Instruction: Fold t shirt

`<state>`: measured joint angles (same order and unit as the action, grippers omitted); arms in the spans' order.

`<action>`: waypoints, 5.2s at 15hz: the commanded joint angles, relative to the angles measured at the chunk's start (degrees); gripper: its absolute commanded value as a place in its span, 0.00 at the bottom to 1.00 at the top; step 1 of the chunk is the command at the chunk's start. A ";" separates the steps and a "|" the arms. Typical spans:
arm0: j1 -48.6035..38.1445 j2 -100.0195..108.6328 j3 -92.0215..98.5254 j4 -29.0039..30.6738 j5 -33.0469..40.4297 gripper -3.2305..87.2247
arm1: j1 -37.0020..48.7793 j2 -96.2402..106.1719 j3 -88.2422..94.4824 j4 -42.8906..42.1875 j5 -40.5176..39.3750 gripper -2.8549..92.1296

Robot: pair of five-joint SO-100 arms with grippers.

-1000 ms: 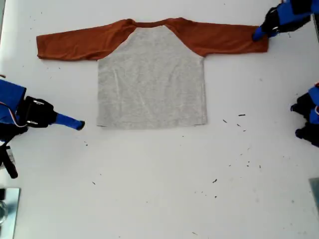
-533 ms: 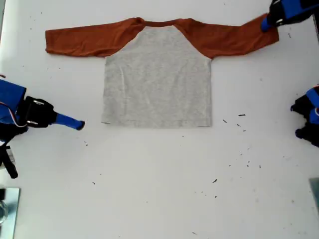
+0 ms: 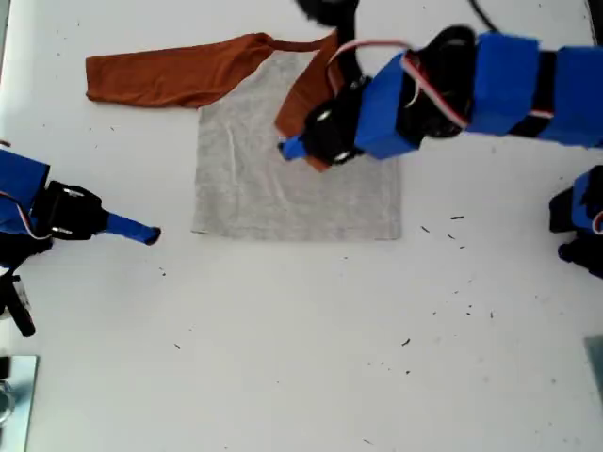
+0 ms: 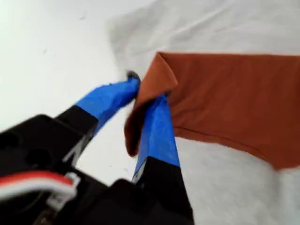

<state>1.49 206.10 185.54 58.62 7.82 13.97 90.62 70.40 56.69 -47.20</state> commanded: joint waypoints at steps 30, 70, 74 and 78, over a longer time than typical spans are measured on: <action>-87.54 -75.67 -70.93 26.63 10.55 0.42 | 8.44 109.95 96.77 20.83 13.71 0.07; -28.65 -48.78 -25.05 -0.53 -0.44 0.03 | 8.96 110.13 97.82 22.68 17.49 0.07; -22.41 -55.46 -29.00 -1.14 -6.68 0.03 | 8.96 107.23 95.27 23.12 19.34 0.06; -16.79 -77.70 -72.77 18.37 -3.34 0.32 | 7.47 63.28 55.90 23.64 16.00 0.24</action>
<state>-18.46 135.53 130.43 72.60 2.37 22.94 168.75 143.70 79.45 -29.88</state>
